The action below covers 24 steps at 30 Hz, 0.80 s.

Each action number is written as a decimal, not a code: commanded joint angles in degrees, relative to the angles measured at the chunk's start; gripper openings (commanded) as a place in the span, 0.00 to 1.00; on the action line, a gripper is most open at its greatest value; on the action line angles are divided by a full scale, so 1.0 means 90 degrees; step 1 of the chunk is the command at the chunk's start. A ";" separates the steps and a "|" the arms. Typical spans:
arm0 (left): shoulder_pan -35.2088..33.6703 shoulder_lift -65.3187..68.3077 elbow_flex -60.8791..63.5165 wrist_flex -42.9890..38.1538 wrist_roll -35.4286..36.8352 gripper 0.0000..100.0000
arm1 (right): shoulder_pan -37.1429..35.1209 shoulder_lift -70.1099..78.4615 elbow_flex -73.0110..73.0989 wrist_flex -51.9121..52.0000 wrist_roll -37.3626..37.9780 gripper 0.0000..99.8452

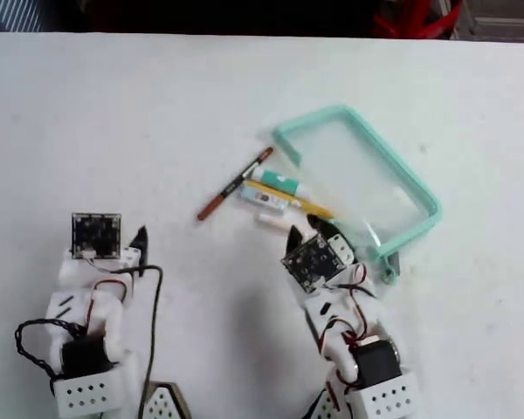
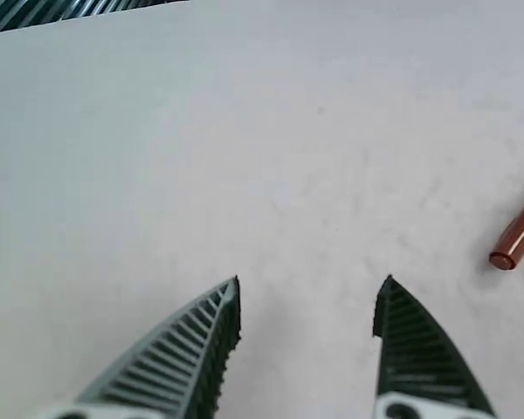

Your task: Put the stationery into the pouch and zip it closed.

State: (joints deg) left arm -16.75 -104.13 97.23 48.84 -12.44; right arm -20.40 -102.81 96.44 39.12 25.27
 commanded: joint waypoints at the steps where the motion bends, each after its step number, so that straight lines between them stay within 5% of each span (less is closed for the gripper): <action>1: -0.0044 -0.0034 -0.0029 0.0088 -0.0733 0.25 | -0.0181 -0.0044 0.0049 0.0024 -0.0430 0.07; 8: 0.0005 -0.0024 -0.0029 0.0361 -0.0918 0.25 | -0.0357 -0.0044 0.0049 0.0562 -0.0381 0.07; 14: 0.0669 -0.0024 -0.0059 0.0879 -0.1621 0.25 | -0.0904 -0.0044 0.0049 0.1138 0.1338 0.07; 24: 0.2955 -0.0015 -0.0879 0.0928 -0.1543 0.25 | 0.0376 -0.0044 0.0029 0.0493 0.0215 0.07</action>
State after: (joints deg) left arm 3.38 -104.13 94.15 58.59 -26.07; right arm -19.69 -102.81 96.44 45.01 29.67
